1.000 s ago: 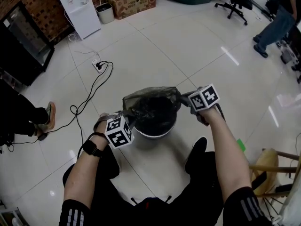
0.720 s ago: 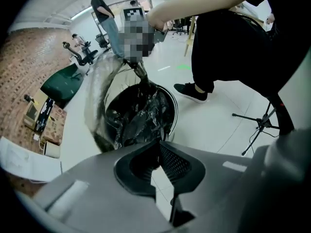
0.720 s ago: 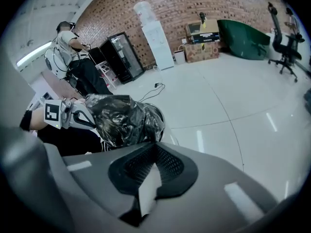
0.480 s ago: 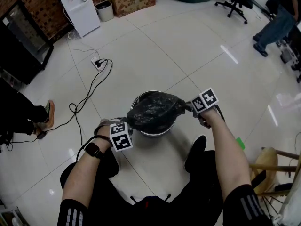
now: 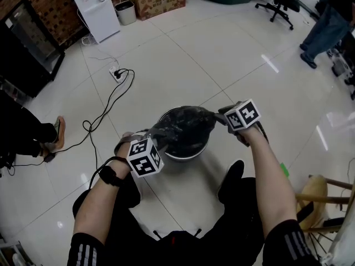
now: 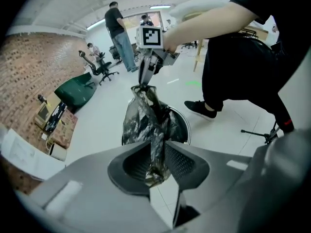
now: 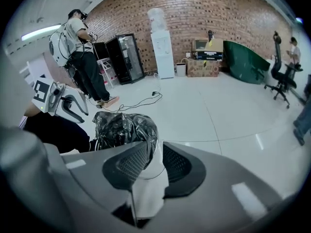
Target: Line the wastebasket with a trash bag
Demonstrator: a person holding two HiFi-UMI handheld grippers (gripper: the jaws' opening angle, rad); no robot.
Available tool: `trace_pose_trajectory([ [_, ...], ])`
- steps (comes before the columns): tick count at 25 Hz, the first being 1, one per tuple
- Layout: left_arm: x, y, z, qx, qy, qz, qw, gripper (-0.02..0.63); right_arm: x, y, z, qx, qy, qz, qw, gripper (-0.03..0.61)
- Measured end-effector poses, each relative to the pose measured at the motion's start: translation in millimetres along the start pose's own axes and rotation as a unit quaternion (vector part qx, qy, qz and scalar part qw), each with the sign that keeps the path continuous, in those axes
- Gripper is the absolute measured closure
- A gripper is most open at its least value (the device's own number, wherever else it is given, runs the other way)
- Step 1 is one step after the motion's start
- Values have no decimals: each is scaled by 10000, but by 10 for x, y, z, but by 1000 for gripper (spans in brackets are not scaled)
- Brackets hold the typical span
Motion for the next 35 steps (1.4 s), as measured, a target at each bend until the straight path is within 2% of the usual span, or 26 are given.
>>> trace_pose_trajectory([
  [2, -121, -102, 73, -30, -199, 194, 9996, 532, -42, 8, -34, 15, -46, -8, 10000, 466],
  [3, -144, -117, 140, -159, -170, 346, 9991, 529, -59, 13, -40, 1, -57, 8, 10000, 466],
  [5, -113, -34, 297, -600, 82, 632, 9962, 493, -82, 24, -47, -27, -59, 10, 10000, 466],
  [7, -38, 93, 422, -871, 340, 653, 9935, 447, -97, 44, -61, -39, -41, -65, 10000, 466],
  [11, 91, 158, 522, -715, 741, 711, 9921, 423, -189, 94, -160, -27, -76, -433, 9990, 460],
  [12, 109, 172, 531, -723, 800, 775, 9911, 431, -232, 104, -202, -18, -122, -550, 9984, 459],
  [15, 130, 234, 539, -743, 838, 735, 9910, 609, -391, 206, -334, -48, -303, -958, 9949, 457],
  [17, 89, 275, 506, -714, 716, 516, 9935, 609, -503, 368, -389, -155, -401, -1379, 9895, 457],
  [22, -141, 562, 275, -1093, 126, -126, 9939, 611, -647, 831, -435, -591, -410, -2509, 9653, 453],
  [24, -187, 643, 215, -1144, 19, -236, 9931, 611, -566, 1036, -415, -974, -274, -3019, 9480, 453],
  [27, -194, 603, 206, -958, 63, -192, 9952, 612, -275, 1270, -283, -1407, 287, -3765, 9152, 447],
  [29, -173, 549, 222, -843, 160, -105, 9963, 612, -97, 1318, -130, -1446, 668, -4188, 8940, 410],
  [30, -167, 527, 227, -794, 198, -62, 9966, 591, -35, 1314, -50, -1429, 795, -4318, 8870, 390],
  [35, -226, 403, 175, -579, 136, -7, 9982, 561, 109, 1263, 273, -1168, 1083, -4635, 8717, 382],
])
Point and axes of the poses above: the fingertips, and each gripper's own axes: z forward along the fingers, y to its left, x out of its underside, the point moved 4 cm from there along -z, backward along the fingers, and after that the axes turned 12 degrees about -z, right-handed, at the moved point
